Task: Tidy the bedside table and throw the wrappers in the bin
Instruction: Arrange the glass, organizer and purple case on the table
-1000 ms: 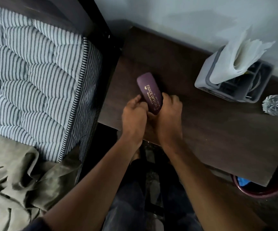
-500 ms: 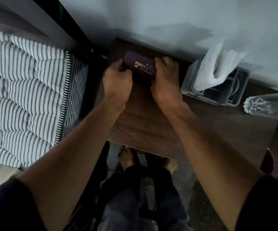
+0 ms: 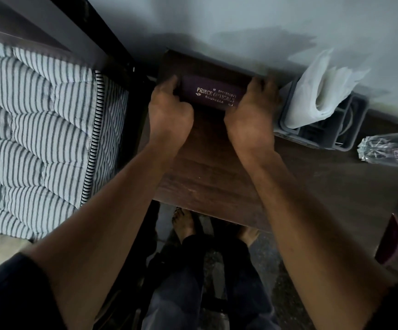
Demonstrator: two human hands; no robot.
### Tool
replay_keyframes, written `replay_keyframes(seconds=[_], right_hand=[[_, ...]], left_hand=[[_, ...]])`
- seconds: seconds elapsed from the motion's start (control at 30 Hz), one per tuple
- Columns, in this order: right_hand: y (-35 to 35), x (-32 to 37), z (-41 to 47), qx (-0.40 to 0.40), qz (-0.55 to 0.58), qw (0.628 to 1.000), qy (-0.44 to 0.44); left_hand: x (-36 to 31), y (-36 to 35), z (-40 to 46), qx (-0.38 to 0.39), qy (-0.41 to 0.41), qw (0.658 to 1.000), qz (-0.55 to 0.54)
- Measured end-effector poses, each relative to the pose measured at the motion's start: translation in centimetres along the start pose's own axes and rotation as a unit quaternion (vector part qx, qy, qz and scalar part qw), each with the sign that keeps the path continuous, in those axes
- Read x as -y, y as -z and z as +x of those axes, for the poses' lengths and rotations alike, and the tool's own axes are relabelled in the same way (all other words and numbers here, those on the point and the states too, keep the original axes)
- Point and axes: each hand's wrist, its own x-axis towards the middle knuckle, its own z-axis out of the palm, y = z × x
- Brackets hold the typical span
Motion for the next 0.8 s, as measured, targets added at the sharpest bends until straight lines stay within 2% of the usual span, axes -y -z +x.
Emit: replay_keyframes(seconds=[0.17,0.37,0.43,0.5,0.6,0.67,0.7,0.8], right_hand=[[-0.4,0.2,-0.1,0.034,0.08,0.994,-0.073],[-0.6,0.2,-0.2,0.032,0.079,0.994,-0.063],[-0.1,0.4,-0.9,0.034,0.053,0.997,-0.049],[0.8,0.5,-2.7,-0.004,0.01,1.0,-0.001],[2.7,-0.9,-6.6,-0.051,0.074,0.993,0.078],[4.4,-4.0,-8.6,-0.104,0.115,0.986,0.065],[5.2,-5.9,-9.4,-0.143,0.124,0.981,0.038],[7.7,-11.7,-9.9,-0.222,0.166,0.955,-0.102]], left_hand=[[-0.1,-0.7,-0.2,0.011,0.025,1.0,0.014],[-0.1,-0.8,-0.3,0.008,0.027,0.999,0.018],[-0.1,-0.9,-0.2,0.0,0.018,1.0,0.015],[-0.1,-0.8,-0.3,-0.015,-0.008,1.0,0.017],[-0.1,-0.8,-2.0,-0.019,-0.067,0.997,0.042],[-0.3,-1.8,-4.2,0.024,-0.067,0.997,0.029],[-0.6,-2.5,-5.1,0.072,-0.05,0.996,-0.001],[-1.4,-5.2,-7.1,0.218,-0.014,0.971,-0.097]])
